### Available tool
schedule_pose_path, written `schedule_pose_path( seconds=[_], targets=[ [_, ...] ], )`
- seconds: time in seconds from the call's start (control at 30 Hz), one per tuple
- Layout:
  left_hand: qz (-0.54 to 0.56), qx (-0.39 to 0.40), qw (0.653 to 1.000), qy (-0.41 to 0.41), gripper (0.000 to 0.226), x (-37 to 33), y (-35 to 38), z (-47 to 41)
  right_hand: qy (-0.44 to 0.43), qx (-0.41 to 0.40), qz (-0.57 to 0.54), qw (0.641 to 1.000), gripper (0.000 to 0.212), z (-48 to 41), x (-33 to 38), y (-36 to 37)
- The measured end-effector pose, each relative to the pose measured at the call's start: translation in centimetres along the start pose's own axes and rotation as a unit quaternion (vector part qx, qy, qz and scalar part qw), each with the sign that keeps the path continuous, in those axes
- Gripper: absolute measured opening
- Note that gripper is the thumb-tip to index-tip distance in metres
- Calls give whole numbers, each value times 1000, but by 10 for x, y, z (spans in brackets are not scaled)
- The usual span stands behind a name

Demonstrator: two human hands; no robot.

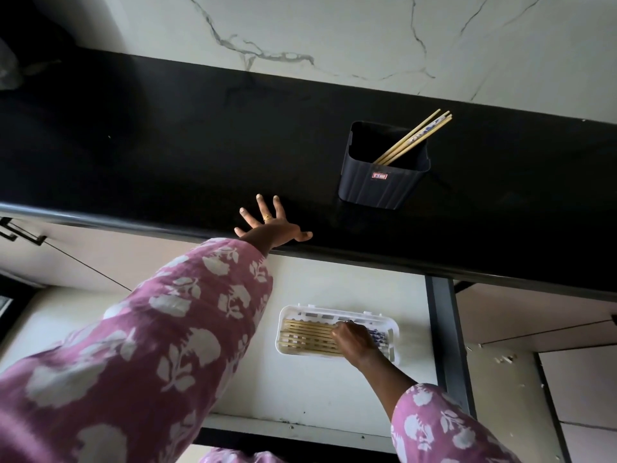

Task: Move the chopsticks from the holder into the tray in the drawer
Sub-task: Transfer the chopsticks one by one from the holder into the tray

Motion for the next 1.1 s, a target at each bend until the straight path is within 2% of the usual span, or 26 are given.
schedule_pose_path(
  seconds=[0.07, 0.13, 0.33, 0.5, 0.63, 0.77, 0.93, 1.03, 1.1],
  targets=[
    [-3, 1, 1000, -2, 112, 0, 0, 1, -5, -28, -15, 999, 24, 1, -2, -8],
    [-8, 1, 1000, -2, 111, 0, 0, 1, -57, -113, 23, 992, 22, 4, -6, -24],
    [-17, 0, 1000, 0, 108, -2, -2, 6, -88, -269, 12, 959, 21, 4, -26, -77],
    [-23, 1, 1000, 5, 103, 0, -2, 8, -109, -412, 2, 905, 24, 7, -37, -129],
    [-19, 0, 1000, 9, 104, 2, -1, 5, -118, -526, 12, 842, 18, 9, -49, -177],
    [-19, -1, 1000, 2, 105, 2, 1, 3, -81, -615, -21, 784, 20, 8, -67, -227],
    [-15, 5, 1000, -1, 105, 1, 0, 3, 48, -632, -175, 754, 12, -1, -93, -282],
    [-16, 7, 1000, -4, 106, 0, 0, 2, 164, -582, -316, 731, 24, -10, -109, -307],
    [-19, 7, 1000, -7, 106, -1, -1, 3, 212, -539, -392, 714, 29, -19, -119, -318]
  ],
)
Point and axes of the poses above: each hand's wrist, its own z-axis away from the middle knuckle, its own y-axis out of the palm, x = y × z, the point moved 3 cm from there along -z, towards the middle knuckle, and after that the axes turned 3 degrees about x, right-handed, at the moved point
